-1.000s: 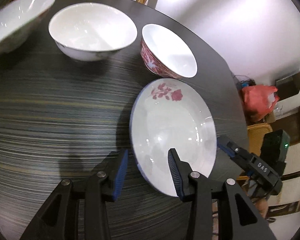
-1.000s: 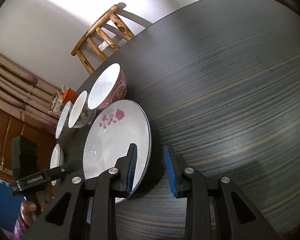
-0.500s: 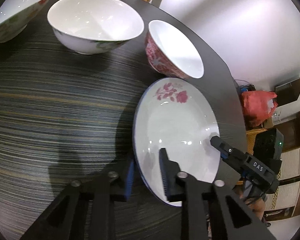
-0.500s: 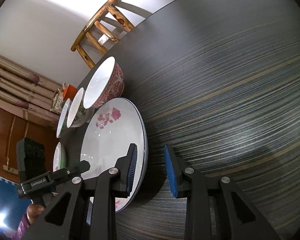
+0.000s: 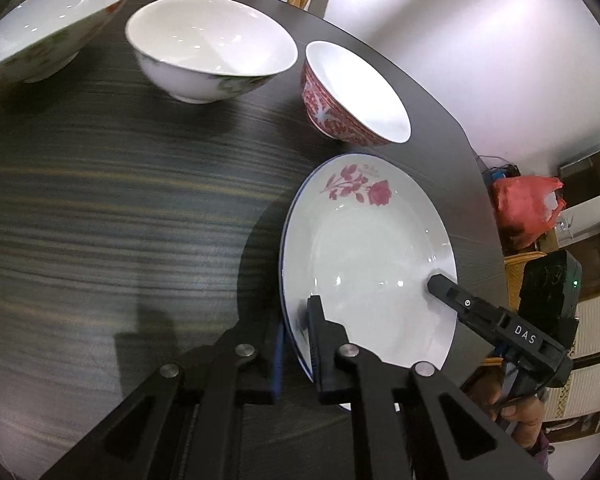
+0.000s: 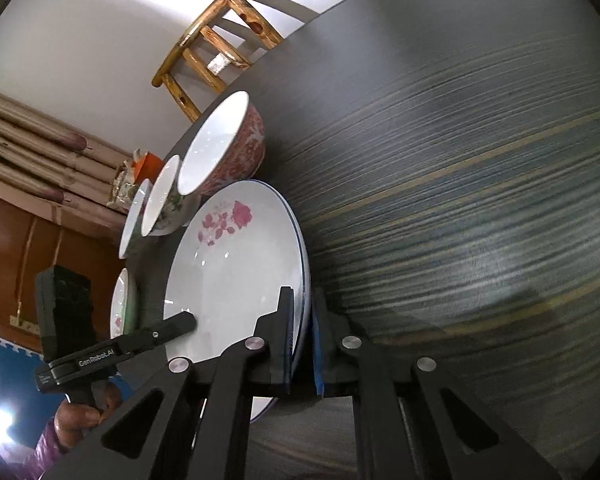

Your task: Organize plates and bowls

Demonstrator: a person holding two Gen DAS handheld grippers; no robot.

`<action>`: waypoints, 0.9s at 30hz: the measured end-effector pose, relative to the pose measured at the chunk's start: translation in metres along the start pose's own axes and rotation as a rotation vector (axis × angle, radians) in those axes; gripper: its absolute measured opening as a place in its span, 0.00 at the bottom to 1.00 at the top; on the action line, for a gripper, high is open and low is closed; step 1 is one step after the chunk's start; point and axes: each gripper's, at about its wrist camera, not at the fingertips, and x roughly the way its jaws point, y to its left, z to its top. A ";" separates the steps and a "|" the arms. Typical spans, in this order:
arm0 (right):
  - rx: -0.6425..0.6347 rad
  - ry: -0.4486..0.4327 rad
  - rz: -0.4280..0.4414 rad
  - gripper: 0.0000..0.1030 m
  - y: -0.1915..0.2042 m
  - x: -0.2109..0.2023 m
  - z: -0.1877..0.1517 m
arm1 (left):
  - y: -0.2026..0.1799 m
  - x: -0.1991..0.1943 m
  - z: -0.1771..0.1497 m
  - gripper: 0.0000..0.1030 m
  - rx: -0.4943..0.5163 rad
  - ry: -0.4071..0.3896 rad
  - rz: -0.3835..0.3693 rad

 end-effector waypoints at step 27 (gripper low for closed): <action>-0.134 0.215 0.118 0.09 0.148 0.077 -0.045 | 0.129 -0.150 -0.048 0.10 -0.198 -0.209 0.141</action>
